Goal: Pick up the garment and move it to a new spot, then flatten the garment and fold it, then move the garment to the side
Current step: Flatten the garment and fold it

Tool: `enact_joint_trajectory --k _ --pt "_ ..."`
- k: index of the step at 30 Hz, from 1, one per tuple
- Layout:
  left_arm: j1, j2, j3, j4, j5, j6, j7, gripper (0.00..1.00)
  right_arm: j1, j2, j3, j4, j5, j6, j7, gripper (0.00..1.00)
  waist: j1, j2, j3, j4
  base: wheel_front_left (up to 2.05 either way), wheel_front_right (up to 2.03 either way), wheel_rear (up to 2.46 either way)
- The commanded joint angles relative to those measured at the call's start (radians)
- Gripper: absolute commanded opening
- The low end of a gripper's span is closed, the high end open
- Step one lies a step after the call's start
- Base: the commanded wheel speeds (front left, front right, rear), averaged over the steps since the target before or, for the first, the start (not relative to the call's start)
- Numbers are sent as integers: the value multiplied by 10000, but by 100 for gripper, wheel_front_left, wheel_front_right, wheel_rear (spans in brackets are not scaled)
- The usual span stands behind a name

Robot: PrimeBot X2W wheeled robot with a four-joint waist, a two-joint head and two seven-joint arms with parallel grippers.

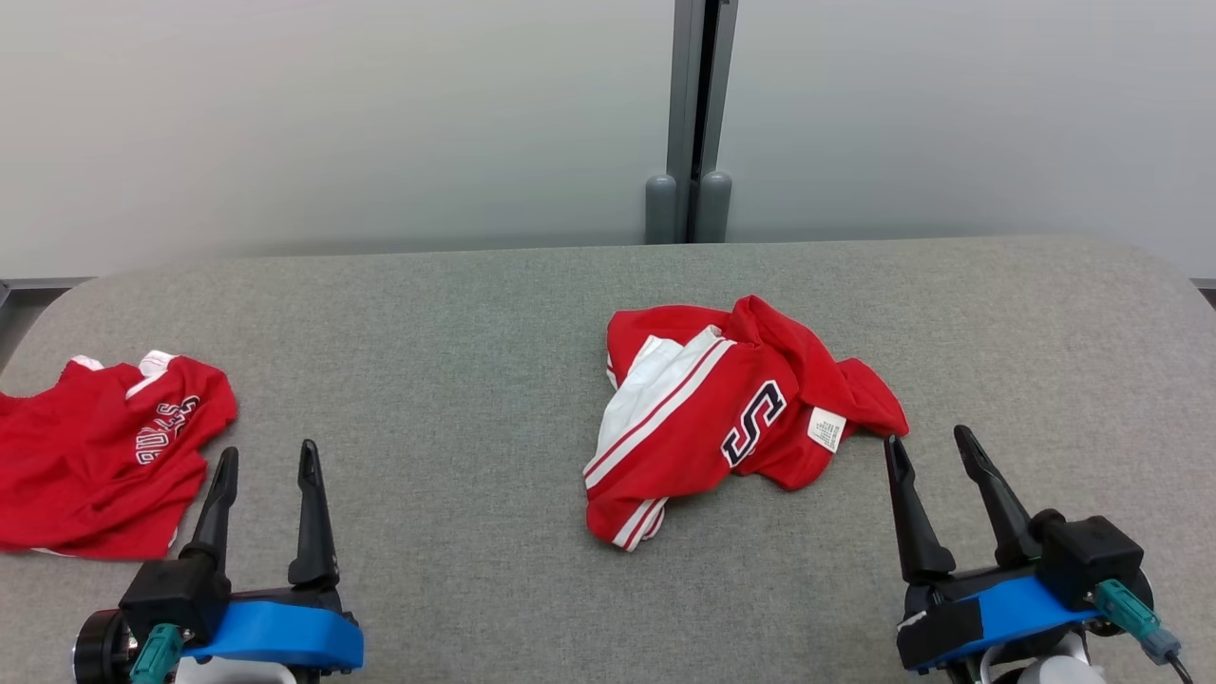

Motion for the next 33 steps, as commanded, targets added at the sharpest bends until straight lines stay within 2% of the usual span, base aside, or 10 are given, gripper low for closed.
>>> enact_joint_trajectory --k 1,26,33 --pt "46 -32 18 33 72 -36 -29 100 136 -54 5 12 9 3 -36 100 0 0 -2 -1 0 0 0" --pt "-167 -84 281 219 343 -274 -30 100 126 -55 37 23 137 3 -36 100 0 0 -27 -62 0 0 0" --pt "-801 -89 -221 489 519 -453 -30 100 -116 -56 150 0 169 3 -34 100 0 0 203 -255 0 0 0"
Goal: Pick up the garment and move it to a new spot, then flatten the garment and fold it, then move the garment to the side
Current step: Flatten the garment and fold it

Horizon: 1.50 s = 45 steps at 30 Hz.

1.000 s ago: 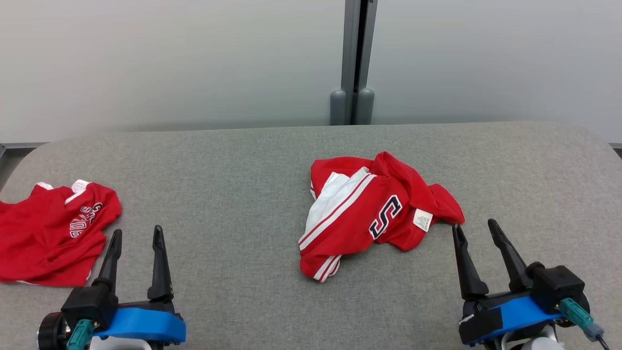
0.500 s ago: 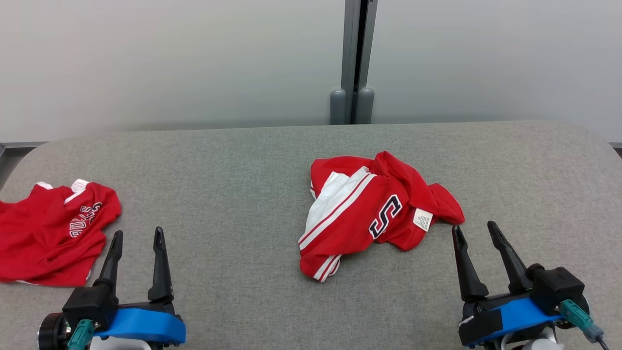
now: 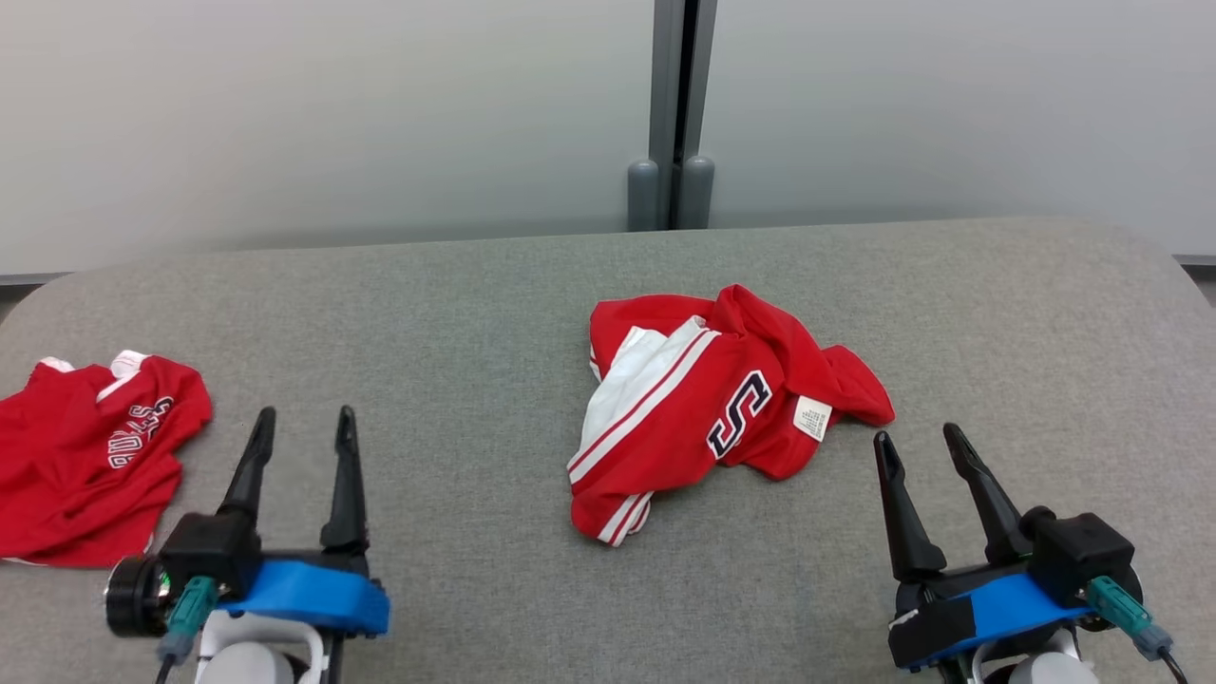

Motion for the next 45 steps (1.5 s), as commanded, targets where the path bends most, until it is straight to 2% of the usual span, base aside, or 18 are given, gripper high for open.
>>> enact_joint_trajectory --k 1,12,17,26,32,33,34,35,41,45 --pt "-405 -29 -238 120 93 -86 -30 100 -149 -55 37 -34 93 5 -36 100 0 0 79 -91 0 0 0" --pt "-3445 -172 -2838 1780 7 -322 20 100 -563 -57 90 -134 207 3 -34 100 0 0 922 -1067 0 0 0" --pt "-4537 80 -4212 2853 -415 -299 145 100 -795 -55 118 -184 273 5 -36 100 0 0 1391 -1490 0 0 0" --pt "-5146 516 -5675 4765 -1322 -300 788 100 -996 -55 115 -216 432 5 -36 100 0 0 1780 -1957 0 0 0" --pt "-5229 486 -6489 5685 -2002 -301 1366 100 -1131 -55 208 -198 478 3 -36 100 0 0 1849 -2201 0 0 0" --pt "-5255 479 -6599 5797 -2092 -301 1421 89 -1150 -55 212 -214 483 5 -36 100 0 0 1864 -2232 0 0 0" --pt "-5268 474 -6735 5888 -2181 -301 1432 25 -1152 -54 221 -228 482 5 -36 100 0 0 1866 -2253 0 0 0" --pt "-5299 484 -6847 5967 -2262 -301 1396 0 -1140 -55 216 -242 477 5 -36 100 0 0 1866 -2269 0 0 0" --pt "-5685 701 -6949 6421 -2518 -299 691 0 -949 -55 119 -250 386 5 -36 100 0 0 1700 -2170 0 0 0" --pt "-5902 992 -6667 6302 -2448 -12 152 0 -755 -52 61 -239 392 5 -34 100 0 0 1444 -1832 0 0 0"
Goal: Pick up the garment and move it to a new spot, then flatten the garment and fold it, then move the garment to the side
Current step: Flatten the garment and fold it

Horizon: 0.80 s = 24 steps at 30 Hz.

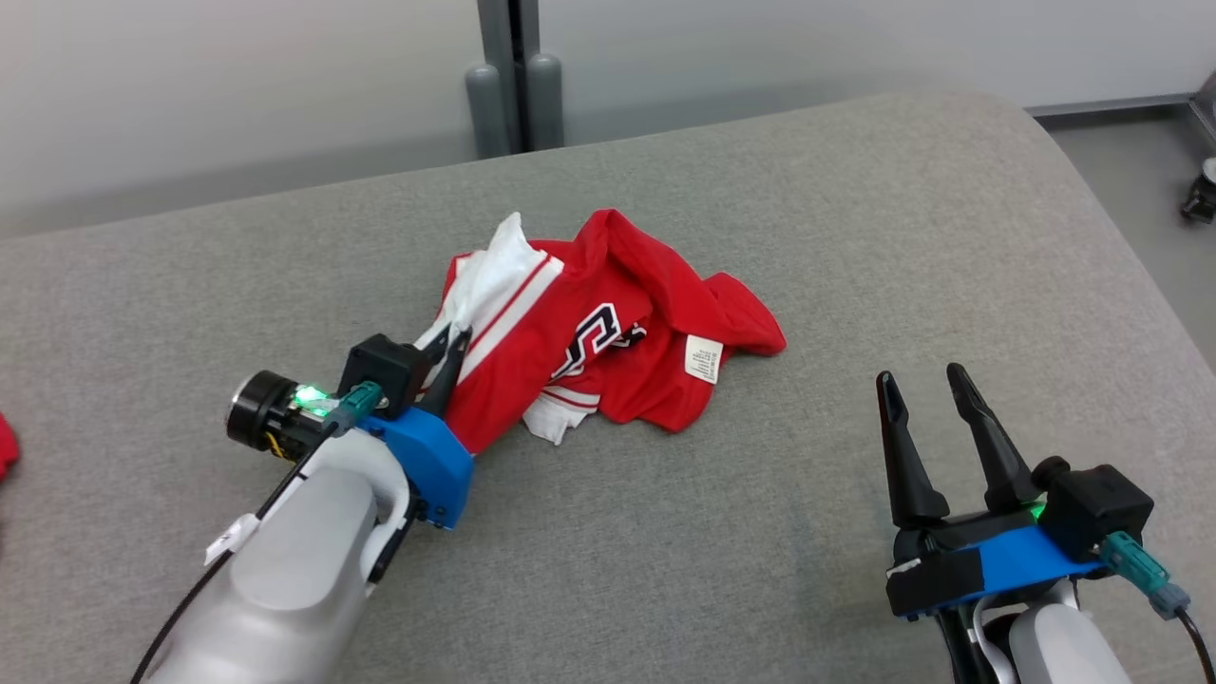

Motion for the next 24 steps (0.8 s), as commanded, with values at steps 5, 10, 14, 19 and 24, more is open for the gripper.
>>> enact_joint_trajectory --k 5,10,14,19,24 --pt "-212 738 385 -601 235 504 -279 0 243 -50 45 26 -35 5 -36 100 0 -2 -289 574 0 0 0" --pt "587 1540 892 -2294 560 998 -300 0 346 -51 74 -5 12 3 -36 100 0 -2 -392 1118 0 0 0" --pt "1778 1899 1192 -3757 728 1280 -304 0 349 -51 83 0 42 5 -36 100 0 -2 -357 1432 0 0 0" --pt "3390 1571 1184 -4814 868 1366 -306 0 328 -50 25 76 -21 5 -34 100 0 -2 -332 1728 0 0 0" --pt "4475 999 710 -5045 1235 1104 -305 0 252 -51 65 167 -36 5 -36 100 0 -2 -391 1878 0 0 0"
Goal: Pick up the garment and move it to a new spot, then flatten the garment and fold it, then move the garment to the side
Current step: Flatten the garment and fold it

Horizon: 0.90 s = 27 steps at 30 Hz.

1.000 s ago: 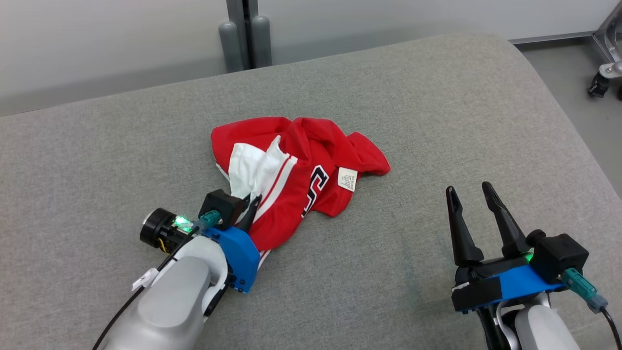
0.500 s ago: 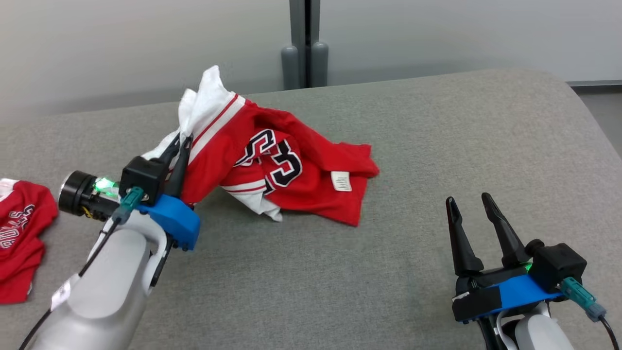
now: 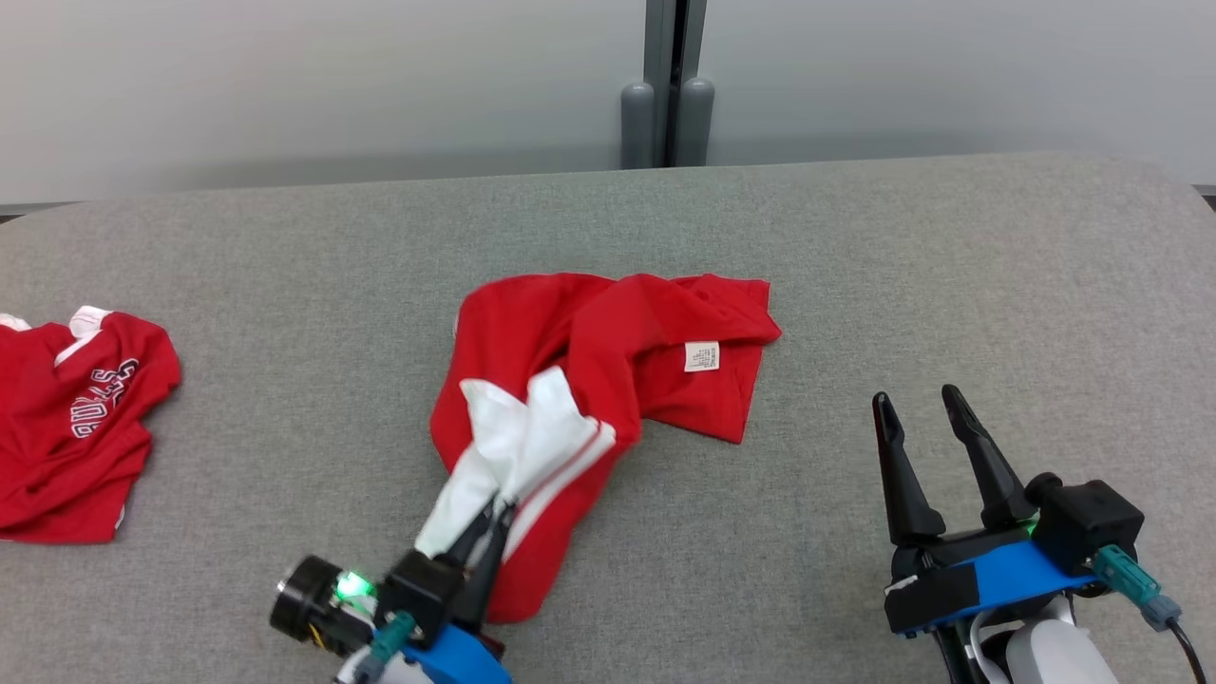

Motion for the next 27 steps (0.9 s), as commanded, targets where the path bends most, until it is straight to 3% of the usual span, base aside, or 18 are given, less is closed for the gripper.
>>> enact_joint_trajectory --k 1,2,4,8,16,21,27 --pt "268 -128 -170 117 104 -129 -45 0 -21 -53 24 28 -30 5 -34 100 1 -1 -23 19 0 0 0" --pt "391 -253 -324 261 152 -228 -45 0 -13 -52 35 41 -21 5 -34 100 1 -1 -42 31 0 0 0" --pt "439 -470 -345 324 158 -281 -46 100 -8 -55 59 59 -1 5 -36 100 1 -1 -56 37 0 0 0" --pt "618 -747 291 -435 188 -168 -47 100 31 -55 9 79 18 5 -36 100 1 -1 -75 43 0 0 0" --pt "1237 -1123 3110 -3034 322 126 -38 100 119 -53 -54 143 11 5 -34 100 1 -1 -181 -31 0 0 0" --pt "1551 -1317 4757 -3358 541 196 -37 100 78 -53 -60 185 8 5 -36 100 1 -1 -222 -133 0 0 0" --pt "1976 -1603 5908 -3355 915 -88 -38 100 121 -53 -132 215 -48 5 -36 100 1 -1 -217 -187 0 0 0"
